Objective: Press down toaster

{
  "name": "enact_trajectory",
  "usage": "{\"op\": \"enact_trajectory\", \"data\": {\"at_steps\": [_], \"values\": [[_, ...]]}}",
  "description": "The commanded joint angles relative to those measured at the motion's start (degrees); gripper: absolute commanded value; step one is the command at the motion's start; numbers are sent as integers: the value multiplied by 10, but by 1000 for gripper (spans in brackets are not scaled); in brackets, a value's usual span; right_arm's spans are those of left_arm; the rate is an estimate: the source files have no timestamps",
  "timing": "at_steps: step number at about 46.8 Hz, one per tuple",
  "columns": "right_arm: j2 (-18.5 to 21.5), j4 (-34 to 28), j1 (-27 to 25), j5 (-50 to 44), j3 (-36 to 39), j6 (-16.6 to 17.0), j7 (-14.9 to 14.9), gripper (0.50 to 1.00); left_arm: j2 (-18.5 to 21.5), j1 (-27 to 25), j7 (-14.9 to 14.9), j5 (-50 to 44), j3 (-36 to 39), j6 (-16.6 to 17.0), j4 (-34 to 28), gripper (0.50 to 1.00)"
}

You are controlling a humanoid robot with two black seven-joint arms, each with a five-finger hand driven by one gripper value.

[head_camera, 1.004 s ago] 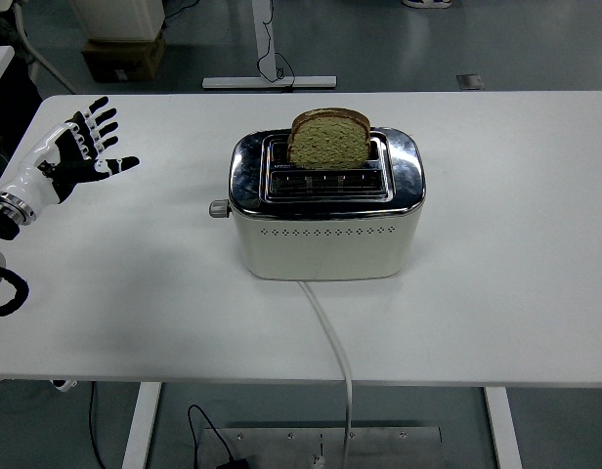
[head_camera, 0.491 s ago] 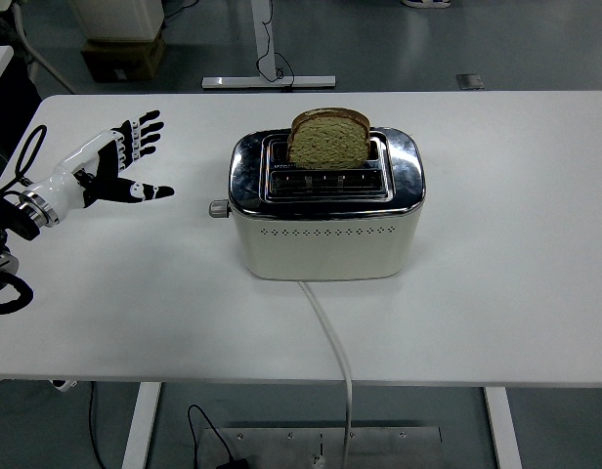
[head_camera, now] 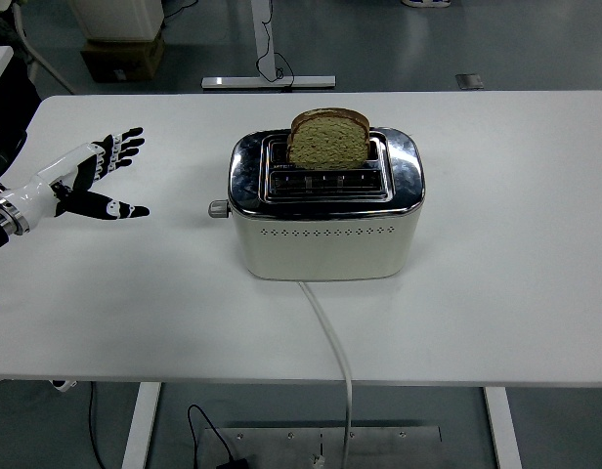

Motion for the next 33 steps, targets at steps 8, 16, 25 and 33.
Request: {"op": "enact_trajectory", "data": {"at_steps": [8,16,25,33], "values": [[0,0,1,0,0,0,0,998,10,10,-3,72,0,23,-23,1000],[0,0,1,0,0,0,0,998,22,10,-6,112,0,38,-58,1000],[0,0,0,0,0,0,0,998,38,18,-7,139,0,39,-106,1000],[0,0,1,0,0,0,0,998,64,39,-33,198,1,73,-151,1000]]}}
